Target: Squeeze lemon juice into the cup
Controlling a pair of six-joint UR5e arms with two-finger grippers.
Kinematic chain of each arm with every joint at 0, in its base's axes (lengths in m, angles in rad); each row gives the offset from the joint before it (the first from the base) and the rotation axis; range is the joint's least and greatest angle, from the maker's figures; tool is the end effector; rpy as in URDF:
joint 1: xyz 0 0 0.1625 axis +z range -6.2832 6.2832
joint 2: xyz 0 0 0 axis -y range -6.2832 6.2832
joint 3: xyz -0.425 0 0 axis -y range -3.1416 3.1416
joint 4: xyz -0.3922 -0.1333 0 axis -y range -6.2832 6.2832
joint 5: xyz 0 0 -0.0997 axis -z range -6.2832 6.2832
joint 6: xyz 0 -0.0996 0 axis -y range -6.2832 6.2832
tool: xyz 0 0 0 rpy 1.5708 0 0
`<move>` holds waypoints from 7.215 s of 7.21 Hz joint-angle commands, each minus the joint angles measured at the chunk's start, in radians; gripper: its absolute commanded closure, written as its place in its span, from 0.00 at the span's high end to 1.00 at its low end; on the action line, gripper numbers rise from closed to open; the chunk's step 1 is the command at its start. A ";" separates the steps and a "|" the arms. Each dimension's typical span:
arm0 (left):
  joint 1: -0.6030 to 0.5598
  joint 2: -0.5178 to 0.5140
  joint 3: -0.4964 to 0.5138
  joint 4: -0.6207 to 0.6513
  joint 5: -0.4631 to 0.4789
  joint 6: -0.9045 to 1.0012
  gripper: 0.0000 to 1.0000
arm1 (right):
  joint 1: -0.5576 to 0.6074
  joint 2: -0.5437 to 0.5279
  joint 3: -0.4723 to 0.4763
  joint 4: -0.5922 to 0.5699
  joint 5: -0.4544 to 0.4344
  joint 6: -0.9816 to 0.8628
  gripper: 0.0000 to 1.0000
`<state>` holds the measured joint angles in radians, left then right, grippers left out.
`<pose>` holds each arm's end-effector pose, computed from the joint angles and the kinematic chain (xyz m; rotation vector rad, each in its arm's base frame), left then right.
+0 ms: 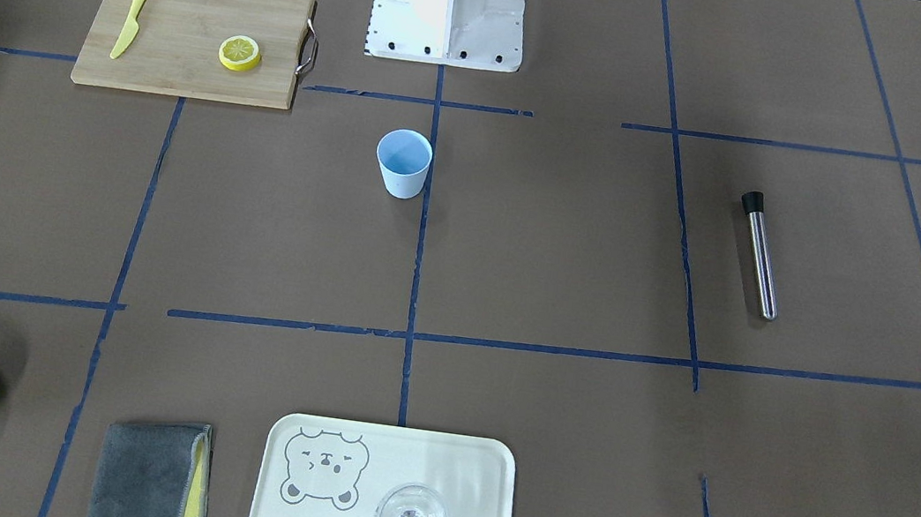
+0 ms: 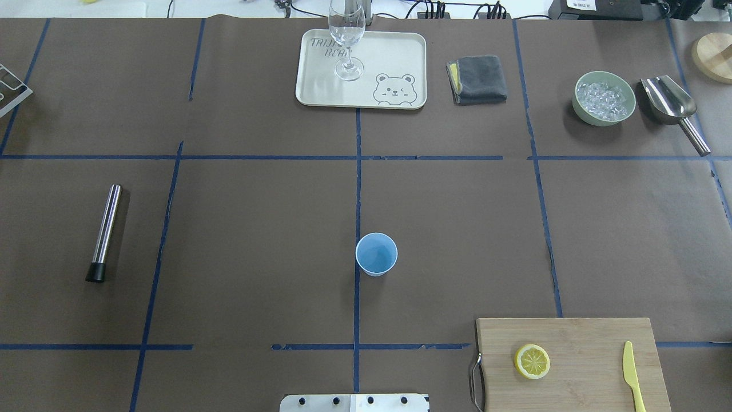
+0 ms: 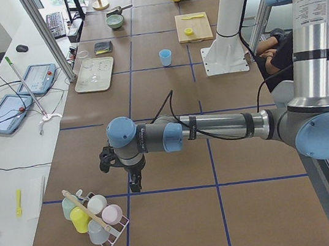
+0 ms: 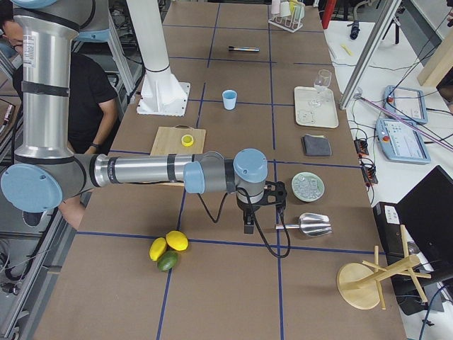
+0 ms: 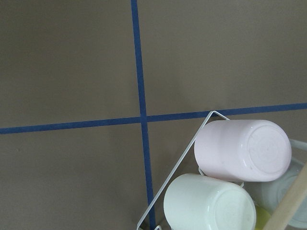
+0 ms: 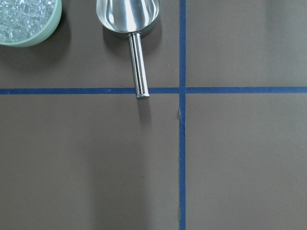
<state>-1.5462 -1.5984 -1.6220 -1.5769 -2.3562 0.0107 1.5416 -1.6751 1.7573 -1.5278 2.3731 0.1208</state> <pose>-0.0504 -0.5094 0.6182 0.0751 0.7856 0.0668 0.0484 -0.4558 0.6092 0.0580 -0.8078 0.0363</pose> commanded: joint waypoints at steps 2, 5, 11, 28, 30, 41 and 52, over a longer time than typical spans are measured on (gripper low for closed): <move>0.000 0.000 -0.001 0.000 0.000 0.000 1.00 | 0.000 0.001 0.002 0.000 0.000 0.003 1.00; 0.002 -0.009 -0.012 -0.006 -0.002 -0.012 1.00 | -0.002 0.023 0.036 0.000 -0.003 0.007 1.00; 0.182 -0.096 -0.116 -0.038 0.000 -0.229 1.00 | -0.145 0.034 0.054 0.192 0.008 0.326 1.00; 0.328 -0.109 -0.125 -0.107 -0.002 -0.480 1.00 | -1.496 -0.040 0.453 0.239 -0.894 1.478 1.00; 0.328 -0.109 -0.127 -0.107 -0.002 -0.480 1.00 | -1.497 -0.058 0.447 0.241 -0.893 1.478 1.00; 0.328 -0.112 -0.128 -0.107 0.000 -0.479 1.00 | -1.509 -0.048 0.429 0.242 -0.887 1.479 0.55; 0.328 -0.117 -0.124 -0.107 0.000 -0.477 1.00 | -1.364 -0.071 0.623 0.142 -0.754 1.476 0.46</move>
<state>-1.2180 -1.7135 -1.7476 -1.6843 -2.3567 -0.4665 0.0998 -1.7478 2.3289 -1.3318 1.5520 1.5992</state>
